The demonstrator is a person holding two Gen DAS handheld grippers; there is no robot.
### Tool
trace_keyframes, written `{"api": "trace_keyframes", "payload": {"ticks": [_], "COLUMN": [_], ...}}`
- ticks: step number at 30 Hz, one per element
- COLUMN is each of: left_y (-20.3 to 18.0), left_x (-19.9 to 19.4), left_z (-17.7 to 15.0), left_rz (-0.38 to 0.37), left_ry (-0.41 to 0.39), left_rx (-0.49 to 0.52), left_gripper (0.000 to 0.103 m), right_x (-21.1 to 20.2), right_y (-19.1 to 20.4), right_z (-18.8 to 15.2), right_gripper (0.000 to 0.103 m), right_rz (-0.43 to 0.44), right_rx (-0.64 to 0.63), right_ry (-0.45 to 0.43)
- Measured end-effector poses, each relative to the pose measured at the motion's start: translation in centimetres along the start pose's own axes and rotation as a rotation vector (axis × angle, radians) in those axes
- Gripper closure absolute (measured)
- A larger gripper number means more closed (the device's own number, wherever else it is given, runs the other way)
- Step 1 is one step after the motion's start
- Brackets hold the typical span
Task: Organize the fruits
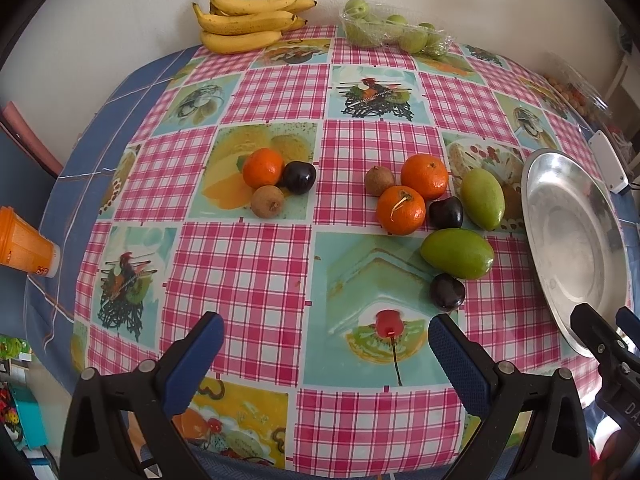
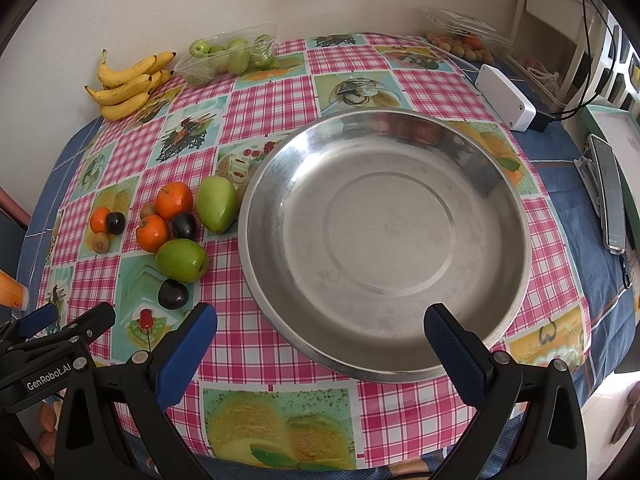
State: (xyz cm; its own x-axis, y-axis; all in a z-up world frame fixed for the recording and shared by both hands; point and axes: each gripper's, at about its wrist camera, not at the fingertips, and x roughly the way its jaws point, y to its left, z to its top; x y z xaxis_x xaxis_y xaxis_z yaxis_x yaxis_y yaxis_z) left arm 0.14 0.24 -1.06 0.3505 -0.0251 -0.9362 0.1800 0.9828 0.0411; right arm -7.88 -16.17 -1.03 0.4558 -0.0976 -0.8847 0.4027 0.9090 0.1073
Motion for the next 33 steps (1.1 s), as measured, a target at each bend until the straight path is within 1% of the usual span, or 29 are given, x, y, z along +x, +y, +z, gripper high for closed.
{"api": "trace_keyframes", "payload": {"ticks": [29, 33], "left_y": [0.00, 0.61], "left_x": [0.19, -0.05], "left_z": [-0.18, 0.09], "left_rz": [-0.004, -0.019], "left_ry": [0.003, -0.004], "left_rx": [-0.004, -0.036], "left_gripper": [0.000, 0.000], "right_x": [0.22, -0.02], "right_y": [-0.25, 0.56], "right_z": [0.11, 0.09], "right_gripper": [0.000, 0.000], "right_rz": [0.000, 0.006], "right_rx": [-0.002, -0.012], "right_ry": [0.002, -0.001]}}
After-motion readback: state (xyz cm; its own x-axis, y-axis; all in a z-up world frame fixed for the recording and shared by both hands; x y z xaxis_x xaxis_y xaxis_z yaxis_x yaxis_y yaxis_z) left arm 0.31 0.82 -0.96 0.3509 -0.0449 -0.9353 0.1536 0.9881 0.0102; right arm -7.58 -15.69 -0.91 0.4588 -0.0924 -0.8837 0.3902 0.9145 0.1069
